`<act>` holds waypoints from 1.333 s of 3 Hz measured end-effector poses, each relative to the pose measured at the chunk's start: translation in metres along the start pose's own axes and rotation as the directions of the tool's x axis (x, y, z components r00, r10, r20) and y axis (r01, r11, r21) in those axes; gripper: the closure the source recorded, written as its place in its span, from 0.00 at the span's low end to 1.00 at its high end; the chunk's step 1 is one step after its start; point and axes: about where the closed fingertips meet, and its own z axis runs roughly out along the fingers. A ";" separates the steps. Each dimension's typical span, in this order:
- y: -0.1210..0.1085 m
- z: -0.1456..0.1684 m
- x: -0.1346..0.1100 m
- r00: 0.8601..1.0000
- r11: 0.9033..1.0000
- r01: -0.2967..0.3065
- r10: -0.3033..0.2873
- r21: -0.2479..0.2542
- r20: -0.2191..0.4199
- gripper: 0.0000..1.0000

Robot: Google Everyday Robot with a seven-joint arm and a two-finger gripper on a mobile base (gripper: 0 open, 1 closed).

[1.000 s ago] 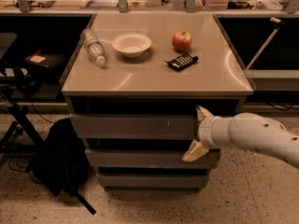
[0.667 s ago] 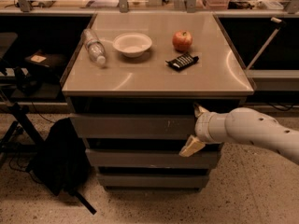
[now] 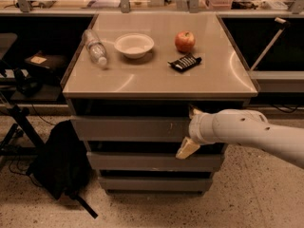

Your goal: Open top drawer

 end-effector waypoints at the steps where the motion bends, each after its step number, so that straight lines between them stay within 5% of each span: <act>1: 0.000 0.000 -0.001 1.000 1.000 -0.001 0.001 0.000 0.002 0.00; 4: 0.000 0.000 -0.001 1.000 1.000 -0.001 0.001 0.000 0.002 0.65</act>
Offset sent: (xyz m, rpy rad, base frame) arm 0.0003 0.0010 0.0006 0.0025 -0.0002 0.0000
